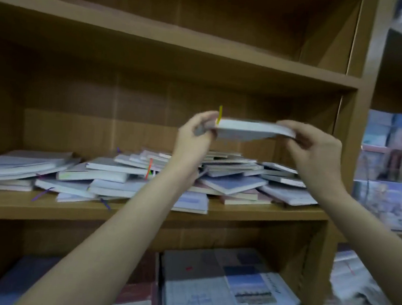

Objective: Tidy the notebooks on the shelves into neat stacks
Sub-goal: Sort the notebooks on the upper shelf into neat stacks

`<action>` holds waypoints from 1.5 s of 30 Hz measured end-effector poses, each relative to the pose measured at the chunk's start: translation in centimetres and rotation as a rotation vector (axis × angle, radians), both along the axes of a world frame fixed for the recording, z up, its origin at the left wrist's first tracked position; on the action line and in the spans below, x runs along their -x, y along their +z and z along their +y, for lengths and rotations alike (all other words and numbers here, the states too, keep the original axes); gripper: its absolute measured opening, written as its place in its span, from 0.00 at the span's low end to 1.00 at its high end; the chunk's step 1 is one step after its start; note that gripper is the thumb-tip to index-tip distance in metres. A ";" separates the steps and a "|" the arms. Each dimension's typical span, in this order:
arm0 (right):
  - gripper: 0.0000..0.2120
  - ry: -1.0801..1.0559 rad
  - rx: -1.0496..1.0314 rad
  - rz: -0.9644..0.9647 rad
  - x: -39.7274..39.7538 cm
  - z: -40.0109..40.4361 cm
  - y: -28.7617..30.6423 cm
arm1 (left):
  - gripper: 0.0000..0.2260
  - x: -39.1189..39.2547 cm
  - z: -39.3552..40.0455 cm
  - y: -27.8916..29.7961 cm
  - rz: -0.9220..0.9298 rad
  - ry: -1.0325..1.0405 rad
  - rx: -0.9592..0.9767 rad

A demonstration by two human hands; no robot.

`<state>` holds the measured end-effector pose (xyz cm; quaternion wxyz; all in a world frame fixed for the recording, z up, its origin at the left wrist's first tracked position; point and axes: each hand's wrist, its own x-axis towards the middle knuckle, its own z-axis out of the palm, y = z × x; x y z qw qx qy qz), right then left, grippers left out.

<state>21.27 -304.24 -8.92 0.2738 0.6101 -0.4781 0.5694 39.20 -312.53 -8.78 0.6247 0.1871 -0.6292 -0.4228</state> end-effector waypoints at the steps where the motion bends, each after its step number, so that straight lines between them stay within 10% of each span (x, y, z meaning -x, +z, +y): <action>1: 0.13 -0.034 0.000 -0.005 1.6 0.3 -0.9 | 0.11 2.3 -0.1 -0.6 -0.010 -0.033 -0.051; 11: 0.13 -0.249 0.211 -0.119 12.4 -0.5 -2.1 | 0.17 15.0 -1.2 1.0 -0.164 -0.078 0.093; 16: 0.20 -0.483 -0.451 -0.214 15.9 -4.9 -3.5 | 0.25 16.9 -5.3 -1.3 -0.907 0.312 0.275; 20: 0.24 -0.456 -0.654 0.208 15.2 -7.2 -5.4 | 0.19 15.9 -6.8 -4.3 -1.067 0.554 0.576; 30: 0.09 -0.633 -0.286 0.331 17.1 -10.3 -5.1 | 0.22 10.8 -10.6 -7.3 -0.935 0.882 0.860; 37: 0.15 -0.345 -0.513 -0.053 17.4 -12.3 -4.0 | 0.21 10.9 -10.9 -7.6 -0.909 0.888 0.859; 45: 0.15 -0.324 -0.457 0.176 14.6 -11.0 -3.5 | 0.21 10.1 -10.2 -7.6 -0.920 0.787 0.840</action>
